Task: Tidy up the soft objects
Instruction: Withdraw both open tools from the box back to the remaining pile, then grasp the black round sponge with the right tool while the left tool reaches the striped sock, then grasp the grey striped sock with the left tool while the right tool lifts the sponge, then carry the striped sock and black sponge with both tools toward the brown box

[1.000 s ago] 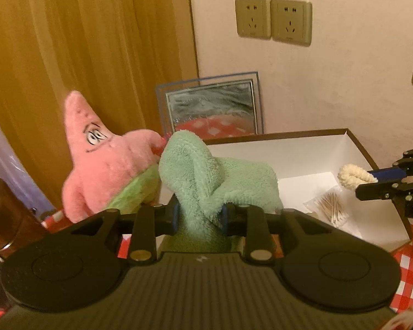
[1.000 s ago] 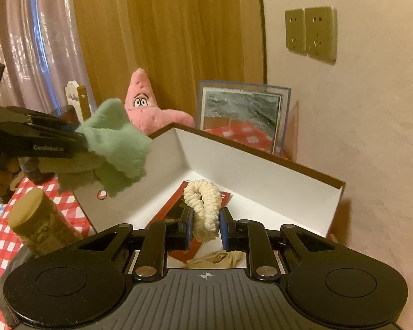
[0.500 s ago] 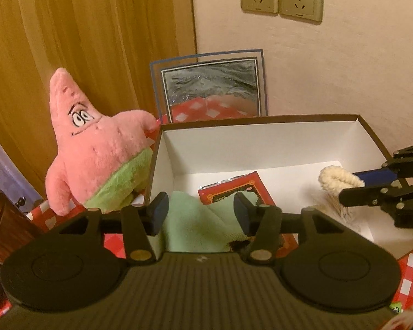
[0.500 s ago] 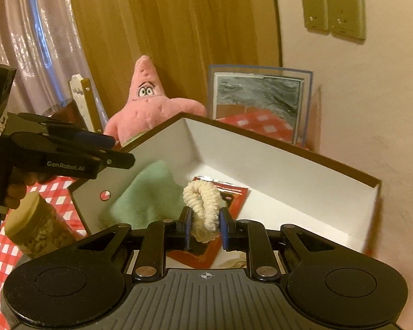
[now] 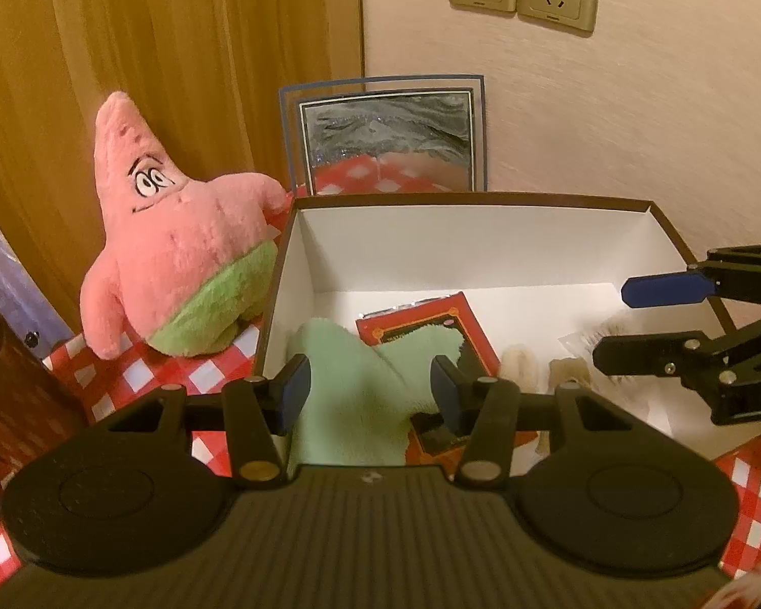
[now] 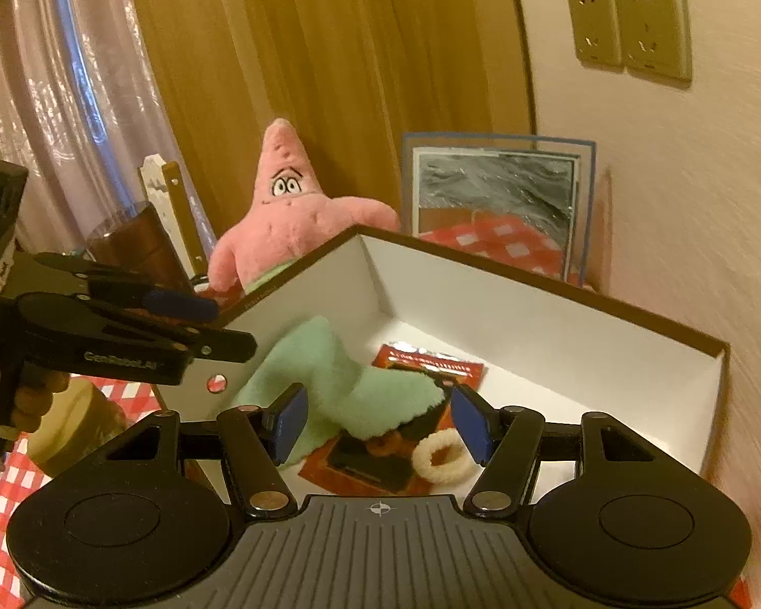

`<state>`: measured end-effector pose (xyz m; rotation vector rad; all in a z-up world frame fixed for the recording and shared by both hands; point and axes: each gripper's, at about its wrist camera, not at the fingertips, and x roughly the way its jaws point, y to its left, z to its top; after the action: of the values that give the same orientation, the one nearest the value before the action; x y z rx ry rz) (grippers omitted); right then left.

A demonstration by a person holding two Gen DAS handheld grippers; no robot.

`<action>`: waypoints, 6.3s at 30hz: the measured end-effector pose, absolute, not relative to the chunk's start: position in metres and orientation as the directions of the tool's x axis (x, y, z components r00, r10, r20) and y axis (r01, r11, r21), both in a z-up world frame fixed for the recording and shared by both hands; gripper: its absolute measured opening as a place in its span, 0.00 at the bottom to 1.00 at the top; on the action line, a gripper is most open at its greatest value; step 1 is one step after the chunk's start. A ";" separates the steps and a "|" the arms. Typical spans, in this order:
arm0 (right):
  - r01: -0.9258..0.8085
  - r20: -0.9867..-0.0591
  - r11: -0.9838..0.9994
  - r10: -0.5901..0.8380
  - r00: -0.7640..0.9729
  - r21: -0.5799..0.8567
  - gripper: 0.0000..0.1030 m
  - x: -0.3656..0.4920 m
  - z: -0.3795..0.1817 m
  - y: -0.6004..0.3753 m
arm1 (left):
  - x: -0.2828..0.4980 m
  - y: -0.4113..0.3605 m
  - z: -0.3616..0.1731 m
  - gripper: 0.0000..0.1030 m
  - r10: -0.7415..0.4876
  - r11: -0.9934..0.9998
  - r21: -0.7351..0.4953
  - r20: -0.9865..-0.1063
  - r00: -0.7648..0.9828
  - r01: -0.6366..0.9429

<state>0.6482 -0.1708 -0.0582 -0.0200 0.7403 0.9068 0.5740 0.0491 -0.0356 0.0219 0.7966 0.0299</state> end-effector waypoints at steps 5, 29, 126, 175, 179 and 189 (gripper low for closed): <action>-0.710 -0.606 0.648 0.691 0.394 0.277 0.61 0.642 -0.060 -0.179 | 0.567 0.046 -0.035 0.49 0.028 1.000 0.017 -0.718 0.695 -0.022; -0.631 -0.590 0.710 0.665 0.457 0.311 0.62 0.569 -0.031 -0.243 | 0.463 0.026 0.007 0.56 0.007 0.994 -0.077 -0.663 0.749 -0.077; -0.618 -0.771 0.739 0.549 0.323 0.267 0.76 0.373 -0.124 -0.175 | 0.283 0.041 -0.109 0.57 -0.006 0.976 -0.134 -0.804 0.594 -0.171; -0.347 -0.770 0.895 0.425 0.476 0.280 0.76 0.421 -0.106 -0.306 | 0.355 -0.012 -0.120 0.04 -0.055 0.992 -0.118 -0.740 0.670 -0.049; -0.355 -0.765 0.891 0.434 0.477 0.284 0.76 0.420 -0.105 -0.304 | 0.337 -0.006 -0.104 0.04 -0.041 0.992 -0.113 -0.718 0.695 -0.058; -0.367 -0.745 0.880 0.458 0.485 0.302 0.76 0.415 -0.099 -0.306 | 0.290 0.010 -0.066 0.04 0.019 0.992 -0.079 -0.687 0.727 -0.101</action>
<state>0.4155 -0.3060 -0.0989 0.1068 0.9383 0.5033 0.2904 0.0102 -0.0660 -0.1141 0.7546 0.0664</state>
